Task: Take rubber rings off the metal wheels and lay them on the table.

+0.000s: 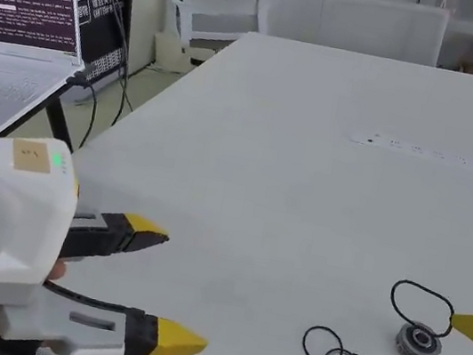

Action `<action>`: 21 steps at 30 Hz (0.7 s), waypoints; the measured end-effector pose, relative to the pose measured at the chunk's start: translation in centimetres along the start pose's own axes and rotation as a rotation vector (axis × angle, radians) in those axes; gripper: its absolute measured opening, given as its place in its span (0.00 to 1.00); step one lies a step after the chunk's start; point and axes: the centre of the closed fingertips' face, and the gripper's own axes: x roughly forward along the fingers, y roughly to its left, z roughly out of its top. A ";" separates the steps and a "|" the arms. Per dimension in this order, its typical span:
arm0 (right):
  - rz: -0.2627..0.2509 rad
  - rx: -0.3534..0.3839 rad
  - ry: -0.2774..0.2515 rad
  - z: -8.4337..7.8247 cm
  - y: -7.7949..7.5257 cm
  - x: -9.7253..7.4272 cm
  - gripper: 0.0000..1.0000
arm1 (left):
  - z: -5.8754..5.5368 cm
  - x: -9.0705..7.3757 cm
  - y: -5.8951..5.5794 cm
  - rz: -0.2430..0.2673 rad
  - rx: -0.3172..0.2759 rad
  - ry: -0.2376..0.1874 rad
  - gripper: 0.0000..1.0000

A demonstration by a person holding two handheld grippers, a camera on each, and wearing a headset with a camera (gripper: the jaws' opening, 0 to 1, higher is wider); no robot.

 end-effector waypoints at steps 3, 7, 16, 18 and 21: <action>-0.010 -0.006 0.006 0.4 -0.1 0.5 0.00 | 0.0 -0.1 0.4 0.004 -0.001 -0.007 0.65; -0.005 -0.028 -0.007 1.4 0.2 1.1 0.00 | -0.3 0.1 0.8 -0.001 -0.012 -0.016 0.64; 0.005 -0.044 -0.025 3.1 0.7 2.2 0.00 | -0.8 0.7 1.4 -0.011 -0.010 -0.015 0.64; -0.002 -0.062 -0.007 3.1 0.6 2.5 0.00 | -0.8 0.9 1.6 -0.008 -0.009 -0.012 0.64; -0.002 -0.077 0.009 3.2 0.7 2.9 0.00 | -0.7 1.1 1.8 -0.005 -0.021 -0.021 0.64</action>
